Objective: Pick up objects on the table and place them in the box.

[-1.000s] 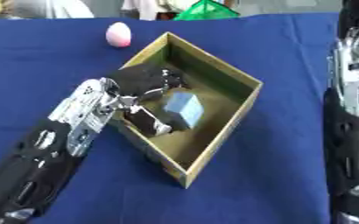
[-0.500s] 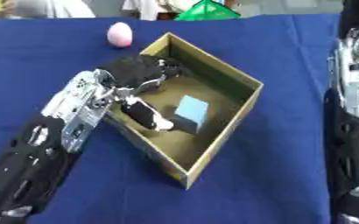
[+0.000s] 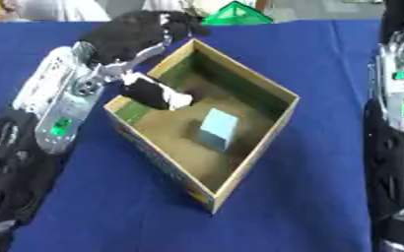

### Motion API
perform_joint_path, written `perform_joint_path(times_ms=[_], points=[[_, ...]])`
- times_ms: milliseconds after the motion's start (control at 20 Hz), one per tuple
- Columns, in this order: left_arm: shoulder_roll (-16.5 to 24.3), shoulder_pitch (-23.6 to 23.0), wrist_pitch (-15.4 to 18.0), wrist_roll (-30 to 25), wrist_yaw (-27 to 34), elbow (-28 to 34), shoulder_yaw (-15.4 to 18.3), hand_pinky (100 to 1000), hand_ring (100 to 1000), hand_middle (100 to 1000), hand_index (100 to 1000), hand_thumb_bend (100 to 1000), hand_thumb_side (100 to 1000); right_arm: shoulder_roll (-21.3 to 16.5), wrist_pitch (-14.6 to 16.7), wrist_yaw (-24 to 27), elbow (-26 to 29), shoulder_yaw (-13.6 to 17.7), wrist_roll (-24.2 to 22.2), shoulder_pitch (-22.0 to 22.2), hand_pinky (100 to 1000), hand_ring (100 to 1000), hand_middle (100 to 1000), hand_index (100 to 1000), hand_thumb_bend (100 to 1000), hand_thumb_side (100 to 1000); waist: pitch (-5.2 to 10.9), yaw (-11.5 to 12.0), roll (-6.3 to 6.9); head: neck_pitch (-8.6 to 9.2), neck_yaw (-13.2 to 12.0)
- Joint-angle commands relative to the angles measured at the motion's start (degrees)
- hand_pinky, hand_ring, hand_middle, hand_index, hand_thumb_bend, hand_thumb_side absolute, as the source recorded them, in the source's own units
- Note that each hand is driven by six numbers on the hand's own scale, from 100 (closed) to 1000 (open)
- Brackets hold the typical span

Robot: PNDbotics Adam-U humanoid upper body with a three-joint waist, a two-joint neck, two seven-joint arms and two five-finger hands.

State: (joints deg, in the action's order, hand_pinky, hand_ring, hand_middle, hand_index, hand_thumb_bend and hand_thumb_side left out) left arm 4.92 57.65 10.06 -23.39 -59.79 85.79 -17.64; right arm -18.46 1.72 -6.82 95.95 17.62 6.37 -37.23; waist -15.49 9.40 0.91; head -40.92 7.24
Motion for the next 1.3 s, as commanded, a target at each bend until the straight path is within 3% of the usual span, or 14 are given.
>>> perform_joint_path(times_ms=[50, 450, 800, 1300], points=[[4.4, 2.13, -2.01, -0.5, 2.86, 1.01, 2.39, 719, 831, 818, 928, 385, 562, -1.94, 0.12, 0.23, 0.69, 0.26, 0.45, -0.63, 767, 904, 580, 819, 593, 1000, 1.33, 0.21, -0.25, -0.55, 0.51], [11.12, 7.63, -3.04, -0.7, 4.5, -12.18, 5.7, 720, 841, 820, 917, 445, 571, -2.33, 0.35, 0.06, -0.01, 0.12, 0.38, -1.18, 766, 904, 579, 818, 600, 1000, 0.89, 0.09, -0.45, -0.35, -0.05], [11.63, 10.03, -3.45, 1.85, 1.93, -23.21, 8.63, 717, 837, 817, 916, 459, 561, -2.71, 0.74, 0.02, -1.11, -0.09, 0.1, -2.22, 766, 904, 576, 817, 608, 1000, -0.07, -0.72, -0.7, 0.77, -1.47], [11.18, 13.31, -2.87, 3.92, -0.22, -33.32, 11.35, 724, 839, 814, 921, 594, 630, -2.9, 1.3, 0.12, -2.25, -0.73, -0.57, -4.11, 765, 904, 574, 817, 614, 1000, -1.97, -2.76, -0.64, 3.24, -3.73]])
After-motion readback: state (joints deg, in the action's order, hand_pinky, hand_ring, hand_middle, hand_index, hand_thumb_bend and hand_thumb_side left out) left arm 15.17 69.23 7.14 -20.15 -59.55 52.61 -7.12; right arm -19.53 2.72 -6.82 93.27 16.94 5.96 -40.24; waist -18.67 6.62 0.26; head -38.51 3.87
